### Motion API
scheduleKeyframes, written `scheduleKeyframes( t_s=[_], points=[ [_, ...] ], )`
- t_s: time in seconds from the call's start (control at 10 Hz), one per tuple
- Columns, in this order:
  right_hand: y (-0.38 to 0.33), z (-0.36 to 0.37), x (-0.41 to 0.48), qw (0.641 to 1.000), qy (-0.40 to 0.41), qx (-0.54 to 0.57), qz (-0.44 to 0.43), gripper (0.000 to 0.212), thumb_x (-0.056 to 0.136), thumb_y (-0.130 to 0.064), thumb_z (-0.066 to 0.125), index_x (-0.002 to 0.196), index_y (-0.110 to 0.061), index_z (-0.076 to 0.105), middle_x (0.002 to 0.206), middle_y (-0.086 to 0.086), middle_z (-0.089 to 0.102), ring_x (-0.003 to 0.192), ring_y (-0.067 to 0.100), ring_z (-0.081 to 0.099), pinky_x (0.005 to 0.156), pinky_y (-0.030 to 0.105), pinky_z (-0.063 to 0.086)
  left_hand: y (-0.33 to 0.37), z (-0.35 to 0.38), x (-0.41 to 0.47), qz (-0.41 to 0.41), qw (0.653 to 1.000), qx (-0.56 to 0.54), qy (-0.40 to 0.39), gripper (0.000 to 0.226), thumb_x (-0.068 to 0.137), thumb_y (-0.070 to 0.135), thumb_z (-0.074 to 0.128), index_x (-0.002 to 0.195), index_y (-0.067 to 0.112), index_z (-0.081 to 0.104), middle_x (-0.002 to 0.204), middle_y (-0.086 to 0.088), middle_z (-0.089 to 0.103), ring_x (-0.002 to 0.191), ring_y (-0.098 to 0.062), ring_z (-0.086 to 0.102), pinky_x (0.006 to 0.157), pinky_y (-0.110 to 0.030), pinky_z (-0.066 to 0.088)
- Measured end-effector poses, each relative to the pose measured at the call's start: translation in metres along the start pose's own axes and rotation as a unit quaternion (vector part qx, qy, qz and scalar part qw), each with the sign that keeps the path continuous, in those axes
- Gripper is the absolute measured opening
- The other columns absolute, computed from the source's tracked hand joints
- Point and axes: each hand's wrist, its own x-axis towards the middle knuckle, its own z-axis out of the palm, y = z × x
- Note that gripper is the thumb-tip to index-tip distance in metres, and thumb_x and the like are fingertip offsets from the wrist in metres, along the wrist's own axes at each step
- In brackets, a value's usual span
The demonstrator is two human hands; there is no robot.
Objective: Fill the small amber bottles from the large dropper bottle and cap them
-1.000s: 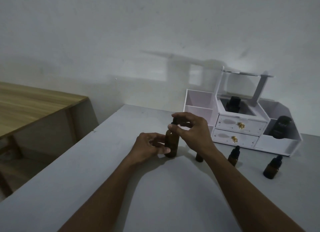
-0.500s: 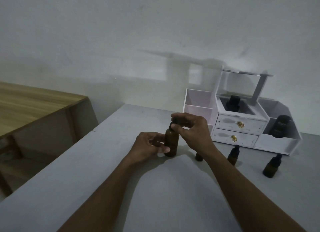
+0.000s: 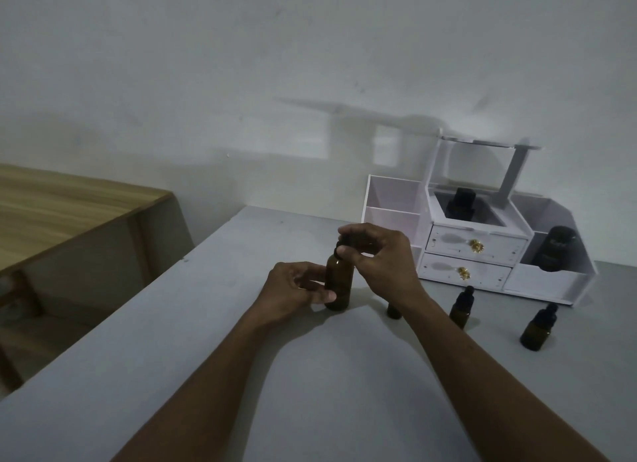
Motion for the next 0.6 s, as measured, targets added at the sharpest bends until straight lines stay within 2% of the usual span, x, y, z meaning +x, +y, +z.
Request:
scheduleKeyframes(
  t_s=[0.1, 0.3, 0.4, 0.5, 0.6],
  points=[
    [0.001, 0.0, 0.0, 1.0, 0.002, 0.003, -0.002, 0.029, 0.082, -0.011, 0.078, 0.109, -0.02, 0.074, 0.093, -0.015, 0.072, 0.084, -0.01, 0.067, 0.076, 0.003, 0.049, 0.0, 0.001, -0.002, 0.003, 1.0, -0.006, 0.003, 0.038, 0.069, 0.029, 0.086, 0.103, 0.033, 0.07, 0.1, 0.016, 0.07, 0.089, -0.002, 0.069, 0.076, -0.014, 0.051],
    [0.001, 0.001, -0.004, 1.0, 0.003, -0.002, -0.007, 0.032, 0.084, -0.012, 0.077, 0.113, -0.023, 0.072, 0.095, -0.015, 0.071, 0.082, -0.009, 0.067, 0.075, 0.006, 0.052, -0.002, 0.003, -0.003, -0.002, 1.0, -0.018, 0.009, 0.042, 0.067, 0.026, 0.088, 0.106, 0.03, 0.072, 0.1, 0.016, 0.073, 0.091, -0.005, 0.07, 0.083, -0.024, 0.055],
    [-0.003, 0.003, -0.009, 1.0, 0.001, -0.015, -0.002, 0.042, 0.085, -0.014, 0.076, 0.124, -0.025, 0.066, 0.106, -0.015, 0.068, 0.092, -0.006, 0.065, 0.083, 0.011, 0.054, 0.0, 0.003, -0.007, -0.004, 1.0, -0.016, 0.016, 0.047, 0.066, 0.026, 0.089, 0.11, 0.028, 0.071, 0.103, 0.014, 0.073, 0.094, -0.008, 0.07, 0.089, -0.029, 0.056],
    [-0.004, 0.004, -0.025, 0.998, 0.049, -0.029, -0.028, 0.048, 0.084, -0.016, 0.076, 0.129, -0.025, 0.06, 0.116, -0.019, 0.06, 0.105, -0.007, 0.057, 0.085, 0.006, 0.047, 0.002, 0.003, -0.011, -0.034, 0.999, -0.005, 0.024, 0.057, 0.066, 0.026, 0.089, 0.118, 0.026, 0.067, 0.109, 0.009, 0.071, 0.101, -0.011, 0.068, 0.091, -0.03, 0.054],
    [-0.006, 0.005, -0.071, 0.994, 0.076, -0.059, -0.041, 0.043, 0.081, -0.01, 0.079, 0.115, -0.029, 0.062, 0.105, -0.015, 0.063, 0.094, -0.003, 0.058, 0.075, 0.007, 0.047, 0.004, 0.007, -0.024, -0.069, 0.996, -0.01, 0.056, 0.052, 0.069, 0.027, 0.087, 0.115, 0.034, 0.064, 0.105, 0.015, 0.067, 0.103, -0.01, 0.066, 0.086, -0.023, 0.053]
  ],
)
